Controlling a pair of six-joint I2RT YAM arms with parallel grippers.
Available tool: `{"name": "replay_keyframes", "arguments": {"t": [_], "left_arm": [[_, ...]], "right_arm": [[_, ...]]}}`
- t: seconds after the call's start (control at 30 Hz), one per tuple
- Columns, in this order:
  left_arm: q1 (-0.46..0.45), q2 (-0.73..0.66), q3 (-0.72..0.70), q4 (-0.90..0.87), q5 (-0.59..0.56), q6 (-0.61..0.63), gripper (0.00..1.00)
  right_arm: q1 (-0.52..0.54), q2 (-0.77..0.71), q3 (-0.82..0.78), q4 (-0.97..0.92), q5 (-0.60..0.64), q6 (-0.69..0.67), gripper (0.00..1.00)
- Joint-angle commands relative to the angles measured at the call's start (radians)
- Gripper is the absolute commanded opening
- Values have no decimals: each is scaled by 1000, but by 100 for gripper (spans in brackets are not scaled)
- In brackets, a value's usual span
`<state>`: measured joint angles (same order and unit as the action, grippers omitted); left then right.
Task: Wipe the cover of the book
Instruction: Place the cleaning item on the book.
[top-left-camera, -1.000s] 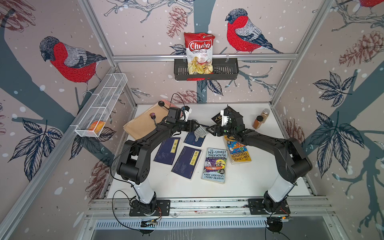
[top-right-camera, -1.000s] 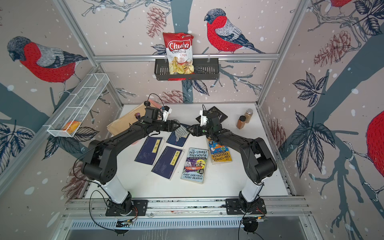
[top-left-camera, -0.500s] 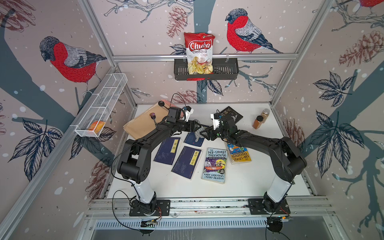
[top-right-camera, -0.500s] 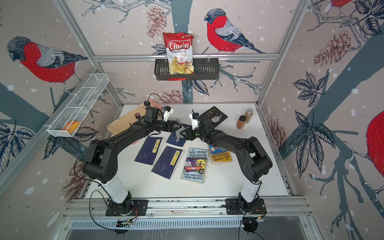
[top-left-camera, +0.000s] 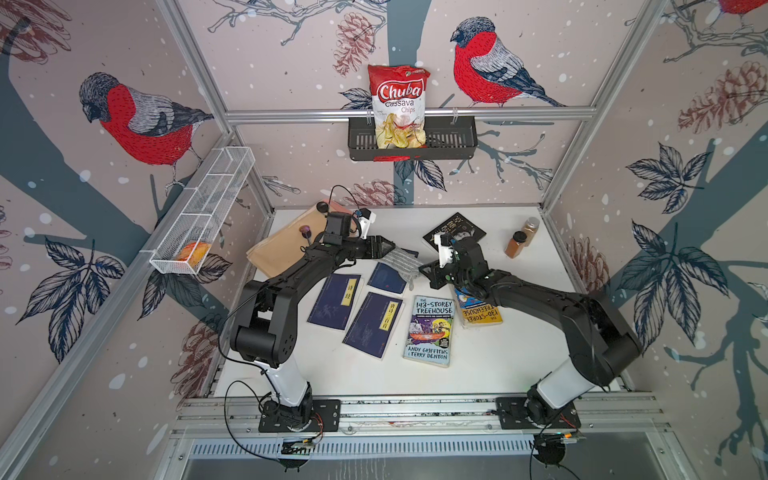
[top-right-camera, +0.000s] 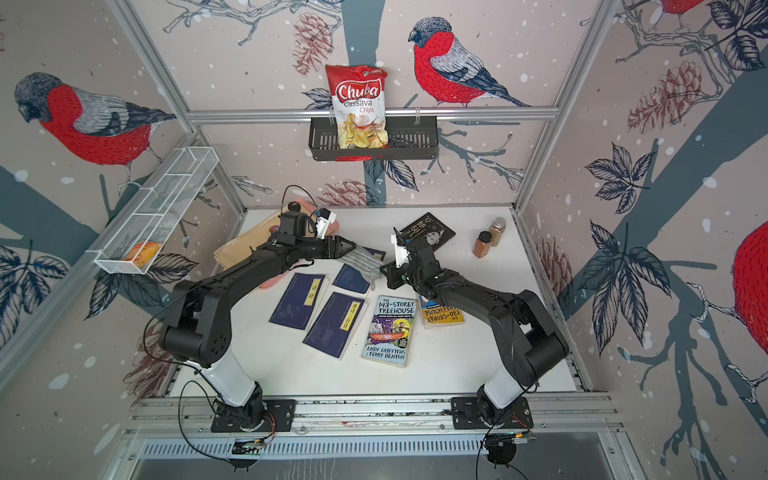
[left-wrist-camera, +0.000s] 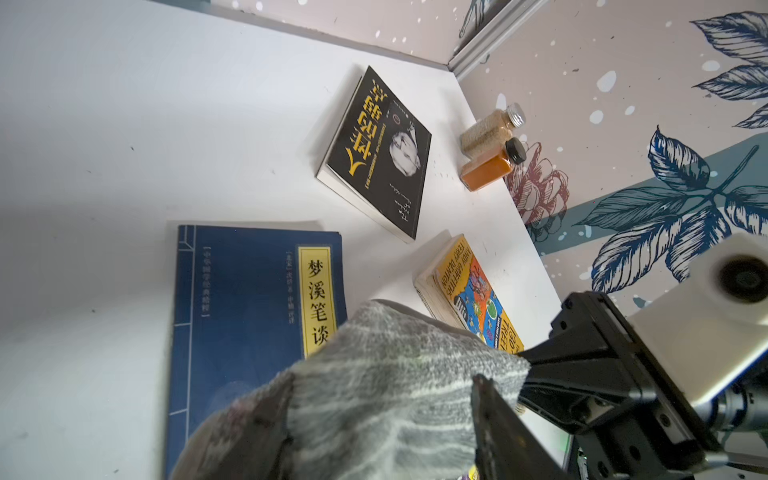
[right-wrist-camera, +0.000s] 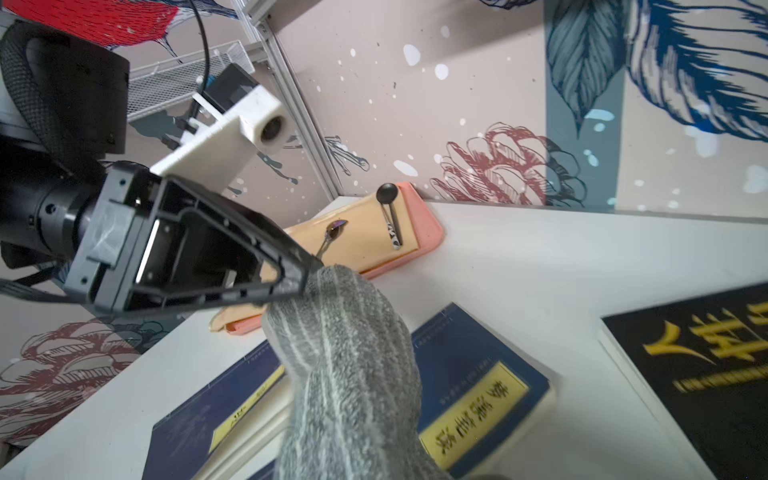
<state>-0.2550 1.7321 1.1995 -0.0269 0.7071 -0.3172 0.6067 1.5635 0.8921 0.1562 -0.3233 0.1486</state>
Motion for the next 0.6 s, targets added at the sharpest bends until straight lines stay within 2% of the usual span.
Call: {"name": "replay_keyframes", "arguments": {"t": [0.0,0.3,0.57], "left_arm": [[17,0,10,63,7,-27,64],[25,67,58,68,-31,-42,63],[10,111,77,92,-29,-57,62]], "right_arm": [[-7,-83,-38,-109,97,13,0],[-64,-302,2,-326,254,120,0],[-80,-471,70,-545,495,205,0]]}}
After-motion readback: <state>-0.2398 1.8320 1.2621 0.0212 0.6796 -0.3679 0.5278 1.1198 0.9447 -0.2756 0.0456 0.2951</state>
